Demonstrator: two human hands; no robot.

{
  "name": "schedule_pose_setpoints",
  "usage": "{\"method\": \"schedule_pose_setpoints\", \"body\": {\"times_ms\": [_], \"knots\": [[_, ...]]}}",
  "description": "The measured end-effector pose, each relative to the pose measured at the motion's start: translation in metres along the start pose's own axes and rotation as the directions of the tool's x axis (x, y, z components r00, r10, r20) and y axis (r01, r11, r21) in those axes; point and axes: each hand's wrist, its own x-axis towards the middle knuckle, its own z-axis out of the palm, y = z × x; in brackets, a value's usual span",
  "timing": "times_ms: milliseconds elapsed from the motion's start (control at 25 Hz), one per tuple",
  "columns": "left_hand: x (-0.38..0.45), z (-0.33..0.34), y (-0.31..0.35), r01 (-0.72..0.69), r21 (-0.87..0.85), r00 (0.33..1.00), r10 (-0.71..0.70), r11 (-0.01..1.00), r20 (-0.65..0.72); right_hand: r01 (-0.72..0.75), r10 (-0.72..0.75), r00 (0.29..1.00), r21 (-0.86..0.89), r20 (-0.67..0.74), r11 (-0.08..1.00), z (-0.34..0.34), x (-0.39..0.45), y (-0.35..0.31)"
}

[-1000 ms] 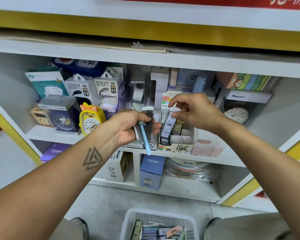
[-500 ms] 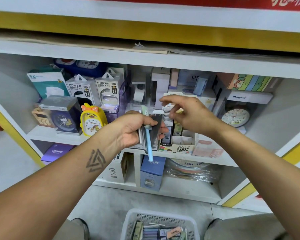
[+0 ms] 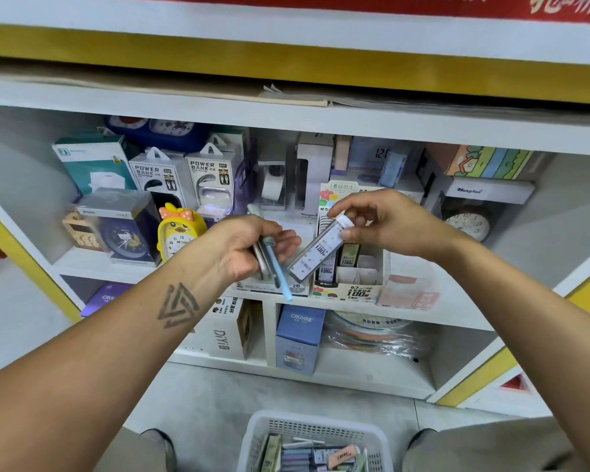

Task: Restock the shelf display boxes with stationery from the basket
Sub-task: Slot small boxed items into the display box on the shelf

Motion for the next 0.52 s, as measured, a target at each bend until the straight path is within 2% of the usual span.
{"method": "schedule_pose_setpoints", "body": {"times_ms": [120,320,520], "knots": [[0.001,-0.001,0.000,-0.039,0.027,0.998,0.040,0.999,-0.057,-0.031,0.035,0.996,0.051,-0.082,0.998,-0.003,-0.001,0.000],[-0.001,0.007,-0.006,-0.042,0.053,0.997,0.039,0.998,0.063,-0.007,-0.022,0.988,-0.182,-0.153,0.983,0.006,0.001,-0.001],[-0.004,0.009,-0.007,-0.044,0.105,0.983,0.024,0.994,0.182,0.003,-0.007,1.000,-0.381,-0.011,0.925,0.016,0.001,-0.003]]}}
